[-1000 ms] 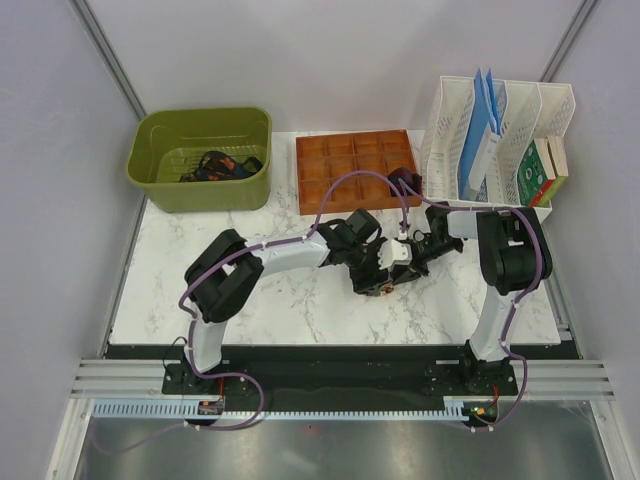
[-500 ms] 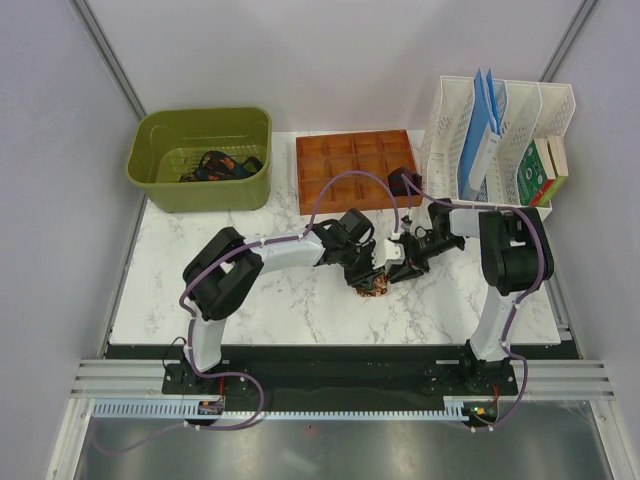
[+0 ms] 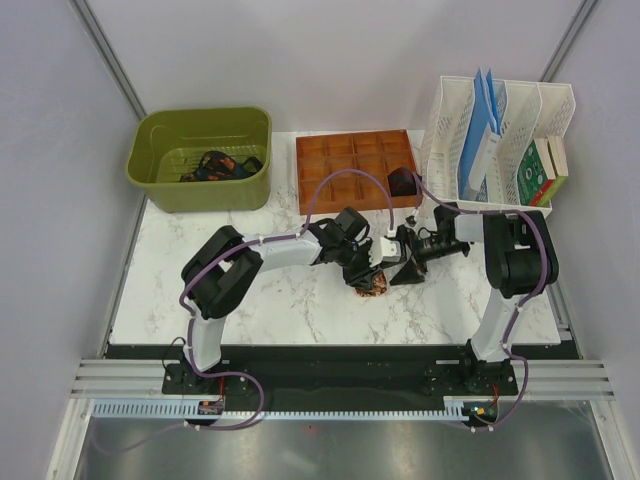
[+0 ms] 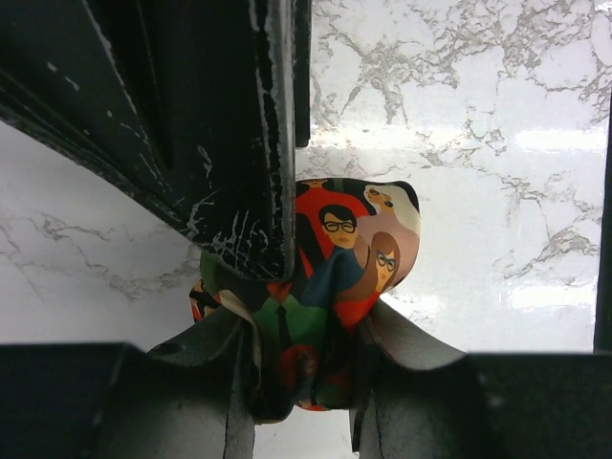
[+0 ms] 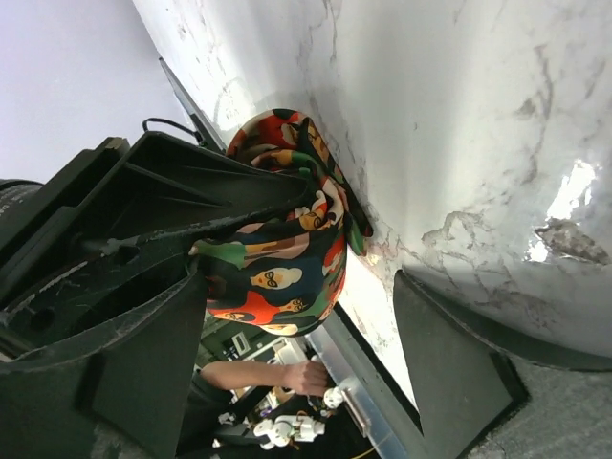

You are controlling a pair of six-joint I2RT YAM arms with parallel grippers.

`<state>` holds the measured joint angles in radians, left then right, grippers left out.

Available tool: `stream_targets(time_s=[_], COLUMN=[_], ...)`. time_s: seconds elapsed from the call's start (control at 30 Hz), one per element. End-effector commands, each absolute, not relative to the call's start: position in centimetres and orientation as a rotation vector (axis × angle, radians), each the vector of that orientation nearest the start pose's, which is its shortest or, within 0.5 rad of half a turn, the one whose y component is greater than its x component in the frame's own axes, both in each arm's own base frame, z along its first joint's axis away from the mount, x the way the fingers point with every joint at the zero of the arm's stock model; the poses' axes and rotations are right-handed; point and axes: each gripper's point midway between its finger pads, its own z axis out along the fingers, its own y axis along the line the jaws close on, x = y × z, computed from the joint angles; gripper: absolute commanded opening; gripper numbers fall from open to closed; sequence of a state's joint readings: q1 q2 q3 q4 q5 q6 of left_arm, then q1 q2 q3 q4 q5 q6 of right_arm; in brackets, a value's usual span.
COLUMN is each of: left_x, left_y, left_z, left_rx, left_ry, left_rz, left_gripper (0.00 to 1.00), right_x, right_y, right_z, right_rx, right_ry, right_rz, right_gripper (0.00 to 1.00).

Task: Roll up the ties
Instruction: Roll the tie at the center of the board, then pick up the tie at the center of the board.

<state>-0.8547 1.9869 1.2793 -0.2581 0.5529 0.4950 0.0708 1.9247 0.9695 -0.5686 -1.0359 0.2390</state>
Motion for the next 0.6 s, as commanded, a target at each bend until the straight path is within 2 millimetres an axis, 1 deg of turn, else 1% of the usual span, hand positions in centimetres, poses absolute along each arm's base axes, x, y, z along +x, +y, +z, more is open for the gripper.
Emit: stream_targets(time_s=[0.0,0.1,0.17,0.2,0.23,0.3,0.37,0.4,0.57], left_x=[23.4,23.4,23.3,23.3,23.2,23.3,23.3,23.3,23.1], left_y=[-35.6,-35.4,-35.4,-35.5,-35.5,-35.5,-35.5,-35.5,-35.3], left_z=[-2.2,-2.4,-2.5,-2.5,-2.5,-2.6,-2.5,-2.5,-2.7], left_rx=[1.763,1.764,1.764,1.763,1.766,1.767,1.766,1.765,1.766], left_ry=[2.048,2.051,2.055,2.053,2.053,2.053,2.051,2.052,2.060], left_rz=[-0.752,-0.749,-0.751,-0.753,-0.756,-0.751,-0.751,-0.754,-0.752], left_gripper=[0.13,0.12,0.12,0.12,0.12,0.12,0.12,0.12,0.12], right_x=[25.2,25.1,24.8,24.8,24.7,24.8,25.1,25.0,25.1], right_y=[17.8,17.7,17.8,17.9,18.0,18.1,18.1,18.1,18.4], right_z=[2.5,1.9,1.0,0.7,0.1,-0.2,-0.6,-0.9,-1.2], right_rx=[0.239,0.226,0.193,0.181,0.162,0.150,0.124,0.124,0.114], right_ry=[2.820,2.837,2.874,2.878,2.898,2.907,2.916,2.924,2.920], right_rz=[1.613,1.582,1.491,1.473,1.414,1.394,1.354,1.340,1.355], right_gripper=[0.87,0.90,0.88,0.87,0.83,0.79,0.78,0.75,0.61])
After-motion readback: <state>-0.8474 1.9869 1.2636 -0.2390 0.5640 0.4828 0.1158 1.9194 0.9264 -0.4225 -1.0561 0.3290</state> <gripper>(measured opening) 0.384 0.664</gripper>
